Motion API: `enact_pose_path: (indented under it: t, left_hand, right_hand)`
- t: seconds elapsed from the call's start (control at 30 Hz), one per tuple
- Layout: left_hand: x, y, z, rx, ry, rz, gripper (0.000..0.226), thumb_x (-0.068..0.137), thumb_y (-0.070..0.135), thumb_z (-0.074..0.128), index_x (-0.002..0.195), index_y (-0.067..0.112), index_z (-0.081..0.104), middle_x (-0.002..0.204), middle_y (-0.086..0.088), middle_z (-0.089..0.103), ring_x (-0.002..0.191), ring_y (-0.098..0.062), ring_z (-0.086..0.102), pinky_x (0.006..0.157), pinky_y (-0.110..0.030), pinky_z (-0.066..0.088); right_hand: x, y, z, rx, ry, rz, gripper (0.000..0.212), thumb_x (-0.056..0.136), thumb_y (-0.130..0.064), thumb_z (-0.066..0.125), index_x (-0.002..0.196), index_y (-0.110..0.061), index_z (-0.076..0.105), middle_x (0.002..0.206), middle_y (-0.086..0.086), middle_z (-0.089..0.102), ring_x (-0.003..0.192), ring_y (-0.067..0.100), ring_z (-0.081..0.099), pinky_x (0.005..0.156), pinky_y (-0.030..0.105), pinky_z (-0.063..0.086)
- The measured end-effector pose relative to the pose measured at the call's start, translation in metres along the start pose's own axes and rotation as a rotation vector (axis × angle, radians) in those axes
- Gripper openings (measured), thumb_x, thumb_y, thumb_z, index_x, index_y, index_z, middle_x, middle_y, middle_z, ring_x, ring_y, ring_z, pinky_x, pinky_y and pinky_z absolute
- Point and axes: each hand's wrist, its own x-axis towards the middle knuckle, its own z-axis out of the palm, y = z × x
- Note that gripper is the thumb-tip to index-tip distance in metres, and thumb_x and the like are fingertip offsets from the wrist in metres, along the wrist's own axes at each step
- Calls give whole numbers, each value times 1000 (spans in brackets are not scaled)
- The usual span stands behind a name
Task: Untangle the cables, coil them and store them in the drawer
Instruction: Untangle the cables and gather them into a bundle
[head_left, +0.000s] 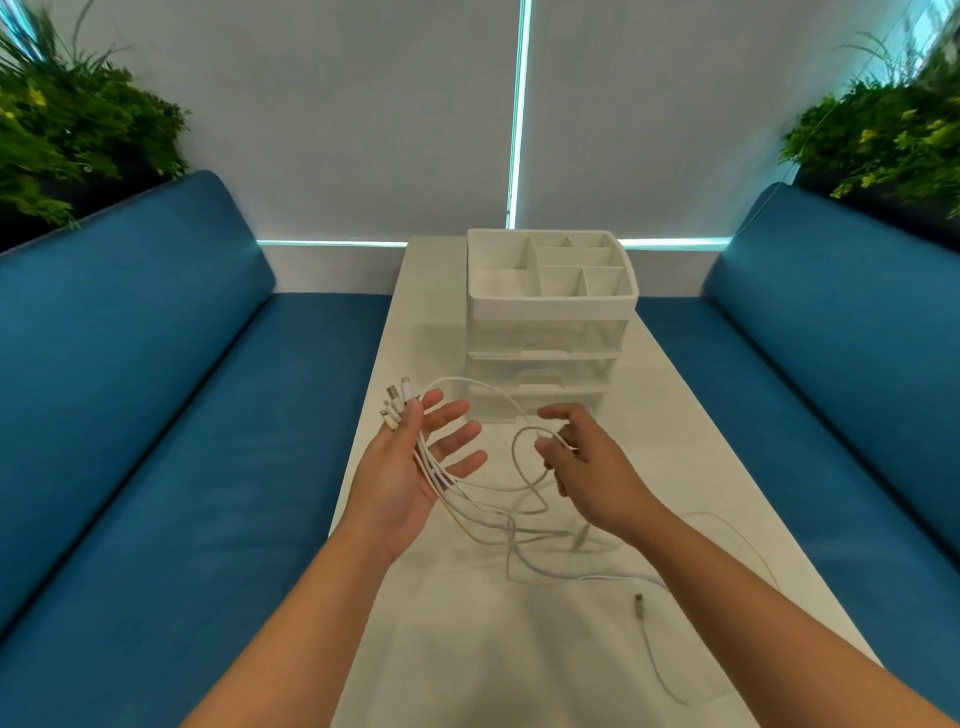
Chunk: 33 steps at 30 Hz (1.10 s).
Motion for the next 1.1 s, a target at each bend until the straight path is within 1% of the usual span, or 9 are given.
enact_pose_path:
  t: [0.1,0.2,0.3,0.47,0.6,0.77,0.9,1.0,1.1]
  left_hand:
    - [-1,5,-3,-9,-3,15,34,103,32,39,120,13,61,103,-4,75,90,-24,73,71,-42,60]
    - [-2,11,-6,-23,-1,36,34,103,33,39,119,13,61,102,-3,75,89,-23,73,70,-41,61]
    - [-5,12,-3,-20,-29,34,33,103,33,39,119,15,62,103,-3,75,90,-23,73,70,-41,61]
    - [-4,10,3,32,-50,20,33,103,34,39,120,16,62,108,-3,74,94,-24,73,71,-41,61]
    - [-3,11,1,32,-38,9,33,104,33,39,118,16,63,106,-4,74,93,-24,73,70,-41,61]
    - [-5,10,1,51,-39,-5,33,103,33,39,119,16,62,106,-4,74,93,-25,73,69,-40,60]
    - [-8,10,7,75,-80,-23,35,102,34,40,124,15,59,108,-5,74,95,-27,73,67,-39,60]
    - [-9,9,9,103,-94,-30,37,102,34,40,127,14,58,109,-7,74,97,-30,72,70,-42,61]
    - [-11,7,7,101,-85,-37,38,102,35,40,128,15,58,109,-7,74,97,-31,72,71,-43,61]
  right_hand:
    - [2,-9,-4,-12,65,-108,19,100,-18,44,112,-26,56,95,-9,61,75,-5,57,65,8,41]
    - [3,-11,-15,-63,2,-164,26,97,-11,46,106,-33,58,94,-14,62,59,5,49,63,20,43]
    - [1,-11,-15,-108,-96,-189,40,88,-1,47,110,-34,57,99,-19,62,65,21,49,66,30,46]
    - [-4,-10,-9,-223,-194,-197,46,86,-3,45,120,-34,51,108,-21,61,69,11,50,77,32,48]
    - [-4,-7,-12,-299,-210,-180,35,89,-8,44,112,-34,41,110,-19,64,65,5,50,70,27,45]
    - [4,-18,-15,-334,-160,-216,19,99,-15,47,104,-26,62,103,-12,66,85,-5,56,75,18,42]
    - [13,-38,-12,-416,-99,-277,20,94,-25,59,108,-31,72,96,-6,62,86,8,57,78,26,47]
    - [17,-54,-11,-135,-82,-154,18,94,-25,59,107,-26,71,91,-4,63,81,9,58,73,22,45]
    - [20,-65,-15,281,-131,134,19,94,-15,53,110,-18,63,89,2,61,65,12,48,54,21,39]
